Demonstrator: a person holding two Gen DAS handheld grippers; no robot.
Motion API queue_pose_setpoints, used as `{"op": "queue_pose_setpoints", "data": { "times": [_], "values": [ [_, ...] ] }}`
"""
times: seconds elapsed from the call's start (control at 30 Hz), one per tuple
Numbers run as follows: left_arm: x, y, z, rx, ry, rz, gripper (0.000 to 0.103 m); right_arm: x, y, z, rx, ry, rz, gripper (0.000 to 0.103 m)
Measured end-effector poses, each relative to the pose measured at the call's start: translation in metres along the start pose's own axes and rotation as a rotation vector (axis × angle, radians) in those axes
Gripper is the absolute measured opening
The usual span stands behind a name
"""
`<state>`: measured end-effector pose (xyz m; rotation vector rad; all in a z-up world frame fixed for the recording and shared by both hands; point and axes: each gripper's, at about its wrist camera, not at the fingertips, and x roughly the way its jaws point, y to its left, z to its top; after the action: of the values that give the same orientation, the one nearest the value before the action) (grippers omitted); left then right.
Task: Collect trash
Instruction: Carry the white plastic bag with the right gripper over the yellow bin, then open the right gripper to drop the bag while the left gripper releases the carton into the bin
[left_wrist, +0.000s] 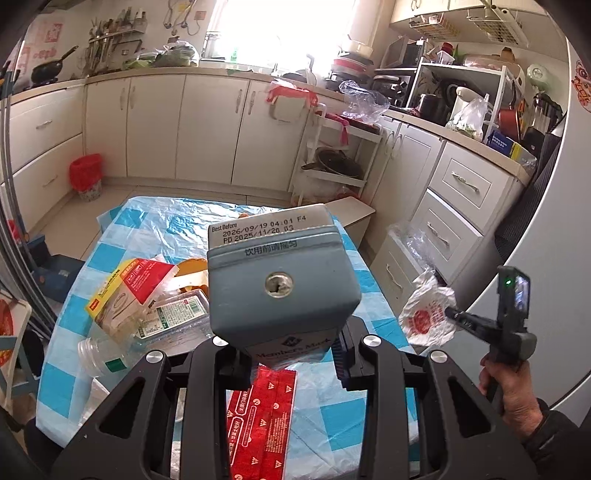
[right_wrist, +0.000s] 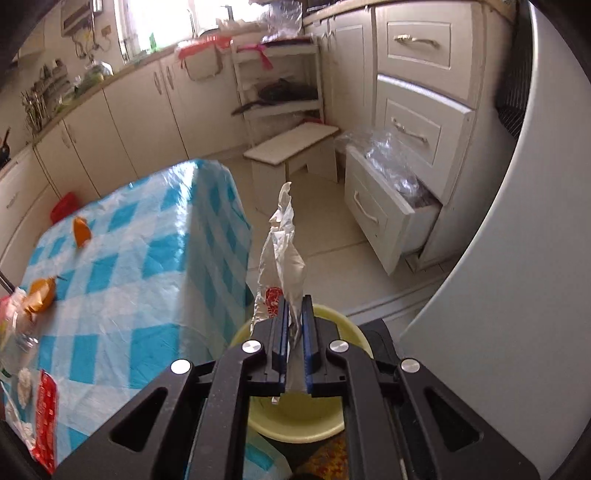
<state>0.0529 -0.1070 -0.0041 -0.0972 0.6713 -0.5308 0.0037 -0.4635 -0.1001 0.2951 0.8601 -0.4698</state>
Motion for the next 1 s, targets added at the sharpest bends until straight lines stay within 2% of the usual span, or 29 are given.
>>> {"op": "queue_pose_setpoints", "data": {
  "times": [0.07, 0.27, 0.3, 0.37, 0.4, 0.47, 0.57, 0.6, 0.63, 0.73, 0.83, 0.9, 0.93, 1.0],
  "values": [
    [0.001, -0.006, -0.001, 0.006, 0.001, -0.010, 0.030, 0.019, 0.003, -0.005, -0.027, 0.061, -0.025, 0.008],
    [0.008, -0.026, -0.006, 0.027, 0.018, -0.050, 0.030, 0.046, -0.002, -0.014, -0.039, 0.160, -0.059, 0.008],
    [0.010, -0.030, -0.006, 0.032, 0.021, -0.057, 0.030, 0.051, -0.003, -0.015, -0.043, 0.183, -0.059, 0.011],
    [0.012, -0.038, -0.007, 0.041, 0.026, -0.069, 0.030, 0.057, -0.004, -0.017, -0.037, 0.224, -0.042, 0.028],
    [0.014, -0.043, -0.007, 0.047, 0.029, -0.075, 0.030, 0.057, -0.006, -0.018, -0.019, 0.231, -0.027, 0.043],
    [0.018, -0.053, -0.008, 0.057, 0.034, -0.087, 0.030, 0.053, -0.011, -0.016, 0.027, 0.216, 0.001, 0.045],
    [0.026, -0.069, -0.008, 0.071, 0.050, -0.116, 0.030, 0.028, -0.020, -0.005, 0.102, 0.124, 0.039, 0.048],
    [0.030, -0.076, -0.008, 0.079, 0.057, -0.126, 0.030, 0.015, -0.021, -0.001, 0.124, 0.078, 0.056, 0.054],
    [0.036, -0.084, -0.008, 0.087, 0.068, -0.140, 0.030, 0.002, -0.021, 0.005, 0.137, 0.021, 0.071, 0.063],
    [0.057, -0.112, -0.010, 0.107, 0.102, -0.184, 0.030, -0.049, -0.019, 0.029, 0.101, -0.186, 0.066, 0.078],
    [0.084, -0.139, -0.015, 0.122, 0.144, -0.218, 0.030, -0.086, -0.028, 0.049, 0.078, -0.404, 0.038, 0.087],
    [0.104, -0.157, -0.021, 0.130, 0.180, -0.232, 0.030, -0.102, -0.040, 0.047, 0.115, -0.516, 0.023, 0.088],
    [0.113, -0.164, -0.023, 0.134, 0.196, -0.238, 0.030, -0.104, -0.047, 0.045, 0.153, -0.540, 0.025, 0.088],
    [0.131, -0.178, -0.028, 0.143, 0.223, -0.244, 0.030, -0.098, -0.061, 0.046, 0.242, -0.522, 0.064, 0.088]
  ]
}}
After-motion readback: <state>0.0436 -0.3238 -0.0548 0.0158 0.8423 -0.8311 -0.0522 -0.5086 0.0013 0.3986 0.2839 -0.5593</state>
